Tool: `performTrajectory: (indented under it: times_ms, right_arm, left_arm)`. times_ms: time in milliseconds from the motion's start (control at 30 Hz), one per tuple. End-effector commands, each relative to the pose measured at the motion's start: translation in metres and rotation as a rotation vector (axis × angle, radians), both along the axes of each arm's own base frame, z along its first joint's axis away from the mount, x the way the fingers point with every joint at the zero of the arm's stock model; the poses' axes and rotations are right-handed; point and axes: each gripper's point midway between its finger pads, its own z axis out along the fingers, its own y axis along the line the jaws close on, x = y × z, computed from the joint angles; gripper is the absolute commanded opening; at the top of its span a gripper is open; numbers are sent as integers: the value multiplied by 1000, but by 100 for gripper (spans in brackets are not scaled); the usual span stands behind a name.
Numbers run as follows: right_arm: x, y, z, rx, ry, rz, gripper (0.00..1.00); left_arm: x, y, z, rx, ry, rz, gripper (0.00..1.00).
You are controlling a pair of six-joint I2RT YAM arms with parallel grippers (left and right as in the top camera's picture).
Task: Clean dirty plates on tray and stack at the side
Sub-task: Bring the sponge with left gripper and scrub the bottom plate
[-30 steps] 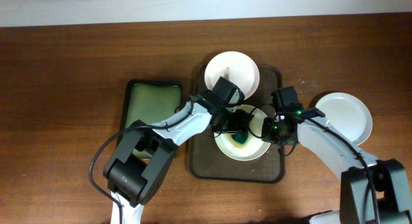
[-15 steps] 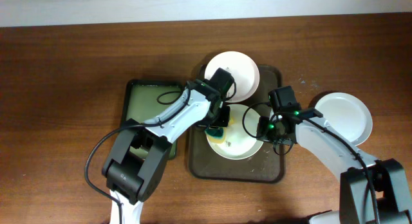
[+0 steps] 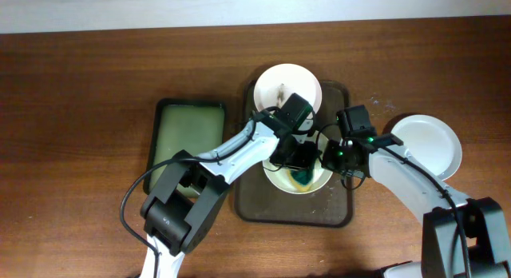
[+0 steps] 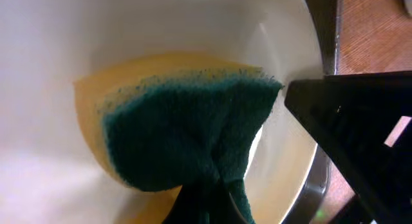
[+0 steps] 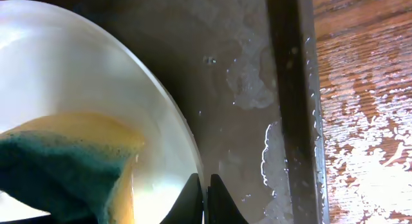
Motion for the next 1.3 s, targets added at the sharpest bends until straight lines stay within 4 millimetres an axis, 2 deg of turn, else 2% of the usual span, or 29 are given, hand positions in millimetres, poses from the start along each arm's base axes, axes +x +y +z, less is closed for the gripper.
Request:
performTrajectory:
  times_ms: [0, 33, 100, 267, 400, 433, 533, 600, 700, 900, 1000, 1067, 1100, 1200, 1267]
  right_arm:
    - [5, 10, 3, 36, -15, 4, 4]
    - [5, 10, 3, 37, -15, 4, 4]
    - [5, 10, 4, 40, -14, 6, 4]
    - [5, 10, 3, 40, -14, 6, 4]
    - [5, 10, 4, 39, -15, 6, 4]
    - [5, 10, 3, 39, -14, 6, 4]
    - [5, 10, 3, 40, -14, 6, 4]
    - [5, 10, 3, 40, -14, 6, 4]
    - [5, 10, 3, 39, -13, 6, 4]
    - [3, 10, 3, 38, -7, 6, 4]
    - [3, 10, 3, 38, -5, 6, 4]
    - [1, 9, 2, 36, 0, 6, 4]
    - [1, 9, 2, 35, 4, 6, 4]
    - [0, 9, 2, 33, 7, 11, 4]
    - [2, 9, 4, 25, -5, 48, 4]
  left_arm:
    - [15, 20, -21, 165, -113, 15, 0]
    - [33, 50, -28, 333, -216, 64, 0]
    - [47, 78, -28, 477, -295, 102, 0]
    - [71, 129, -5, 684, -351, 187, 0]
    - [76, 136, -6, 675, -337, 217, 0]
    - [76, 131, -7, 649, -331, 217, 0]
    - [63, 89, -15, 444, -224, 176, 0]
    - [41, 44, -19, 243, -107, 108, 0]
    - [17, 4, -19, 68, -9, 11, 0]
    - [-4, -34, -2, -117, 23, -116, 0]
    - [-2, -32, -2, -119, 7, -135, 0]
    - [5, -25, -3, -104, -8, -130, 0]
    - [14, -16, -5, -70, -21, -103, 0]
    - [56, 41, 1, 144, -109, 26, 0]
    - [79, 81, 26, 264, -161, 105, 0]
